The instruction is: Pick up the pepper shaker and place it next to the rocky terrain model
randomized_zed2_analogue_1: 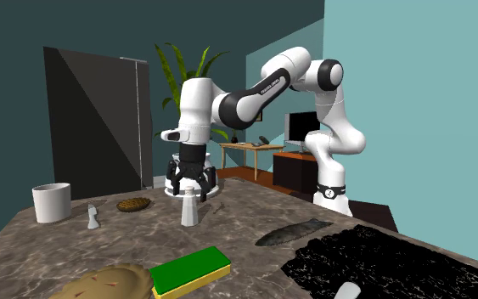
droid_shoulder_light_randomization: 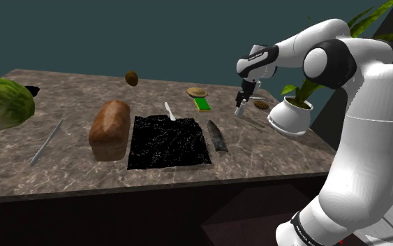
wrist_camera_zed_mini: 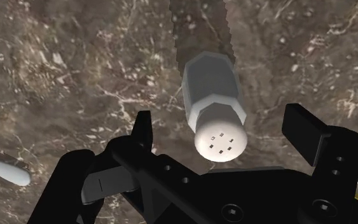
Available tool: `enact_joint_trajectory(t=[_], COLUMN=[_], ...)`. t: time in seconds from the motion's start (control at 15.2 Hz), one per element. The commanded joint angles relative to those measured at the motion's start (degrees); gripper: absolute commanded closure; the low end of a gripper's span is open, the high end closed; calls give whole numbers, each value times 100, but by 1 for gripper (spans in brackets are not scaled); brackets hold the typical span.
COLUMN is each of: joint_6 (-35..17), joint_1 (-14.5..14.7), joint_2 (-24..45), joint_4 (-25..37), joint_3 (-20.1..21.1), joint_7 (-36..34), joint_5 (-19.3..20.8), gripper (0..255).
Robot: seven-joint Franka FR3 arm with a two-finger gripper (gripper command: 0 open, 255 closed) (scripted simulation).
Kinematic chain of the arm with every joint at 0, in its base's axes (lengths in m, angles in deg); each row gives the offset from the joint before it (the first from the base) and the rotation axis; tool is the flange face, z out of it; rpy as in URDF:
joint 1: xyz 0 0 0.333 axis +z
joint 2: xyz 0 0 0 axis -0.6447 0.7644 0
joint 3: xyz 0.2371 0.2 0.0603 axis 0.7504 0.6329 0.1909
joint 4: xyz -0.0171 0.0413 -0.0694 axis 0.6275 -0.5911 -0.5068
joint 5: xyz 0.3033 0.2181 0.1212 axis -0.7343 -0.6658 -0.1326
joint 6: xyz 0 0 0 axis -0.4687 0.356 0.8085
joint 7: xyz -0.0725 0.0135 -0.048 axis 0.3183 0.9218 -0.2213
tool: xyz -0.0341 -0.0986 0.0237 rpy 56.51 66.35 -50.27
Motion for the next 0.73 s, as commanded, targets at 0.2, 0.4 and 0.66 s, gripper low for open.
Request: enact_joint_trajectory(t=[0.2,0.4,0.66], joint_6=[-8,-8,-9], joint_1=[0,0,0], joint_2=[3,3,4], joint_4=[-4,-4,-3], joint_3=[1,1,1], joint_7=[0,0,0], joint_5=[-2,-2,-2], gripper=[0,255,255])
